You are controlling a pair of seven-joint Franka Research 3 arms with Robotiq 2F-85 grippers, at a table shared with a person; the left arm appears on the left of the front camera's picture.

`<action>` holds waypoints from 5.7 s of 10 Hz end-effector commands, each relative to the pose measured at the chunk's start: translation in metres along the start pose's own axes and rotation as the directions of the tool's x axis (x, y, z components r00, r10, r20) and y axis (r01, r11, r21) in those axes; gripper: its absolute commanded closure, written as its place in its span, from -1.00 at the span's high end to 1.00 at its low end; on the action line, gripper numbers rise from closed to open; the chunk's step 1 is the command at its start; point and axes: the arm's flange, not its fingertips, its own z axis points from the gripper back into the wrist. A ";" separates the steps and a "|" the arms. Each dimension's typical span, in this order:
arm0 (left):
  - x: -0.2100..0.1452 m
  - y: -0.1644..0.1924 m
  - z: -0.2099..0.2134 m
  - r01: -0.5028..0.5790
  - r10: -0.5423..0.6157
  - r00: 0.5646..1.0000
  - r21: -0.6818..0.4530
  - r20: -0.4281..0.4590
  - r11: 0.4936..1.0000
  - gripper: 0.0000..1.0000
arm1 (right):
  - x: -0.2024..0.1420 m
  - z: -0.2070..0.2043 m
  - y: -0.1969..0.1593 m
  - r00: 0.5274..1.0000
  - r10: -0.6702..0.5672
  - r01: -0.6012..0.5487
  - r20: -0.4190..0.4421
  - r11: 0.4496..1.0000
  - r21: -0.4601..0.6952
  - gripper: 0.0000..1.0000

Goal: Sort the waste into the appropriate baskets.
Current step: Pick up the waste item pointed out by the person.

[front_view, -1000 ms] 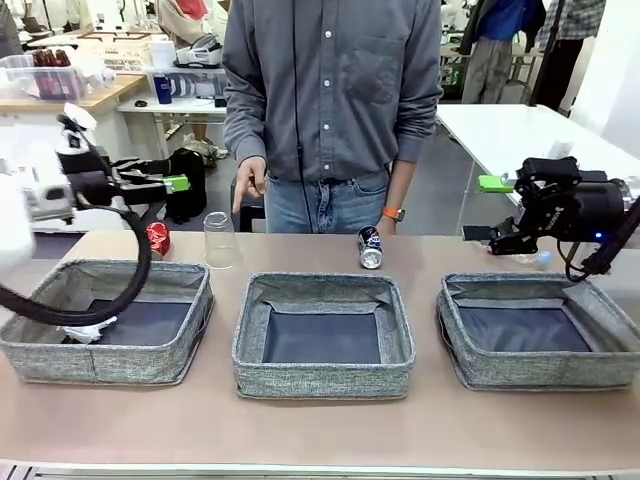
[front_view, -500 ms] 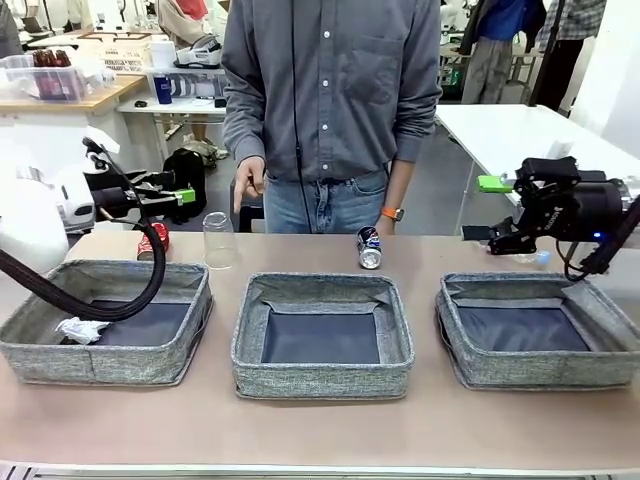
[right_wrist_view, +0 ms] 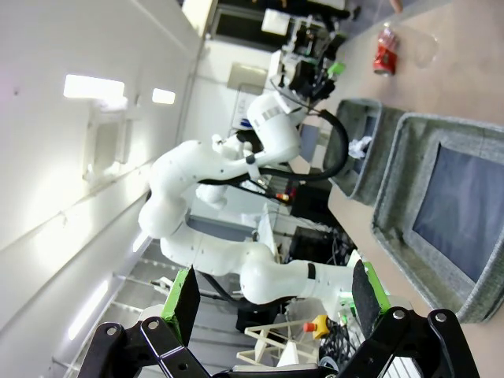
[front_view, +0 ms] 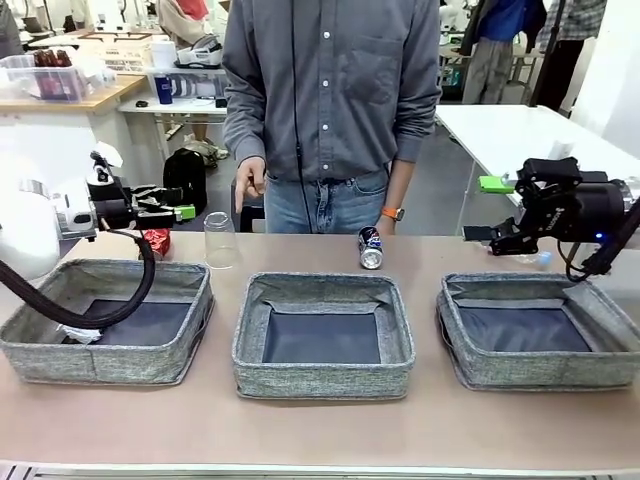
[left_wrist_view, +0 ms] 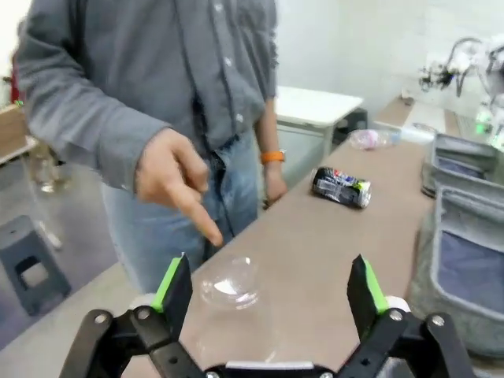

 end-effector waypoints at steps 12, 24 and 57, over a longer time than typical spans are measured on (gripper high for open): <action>-0.032 0.066 -0.081 0.021 -0.109 0.908 -0.217 -0.405 0.976 1.00 | -0.001 0.001 0.000 1.000 0.025 -0.025 -0.007 1.000 0.004 1.00; -0.052 0.053 -0.106 -0.043 -0.052 0.942 -0.272 -0.333 0.961 -1.00 | -0.001 0.001 0.000 1.000 0.025 -0.025 -0.007 1.000 0.004 1.00; 0.354 -0.261 -0.142 -0.455 0.444 0.248 0.301 -0.861 0.838 -0.74 | -0.004 0.037 0.009 0.997 0.060 -0.057 0.047 0.997 -0.049 1.00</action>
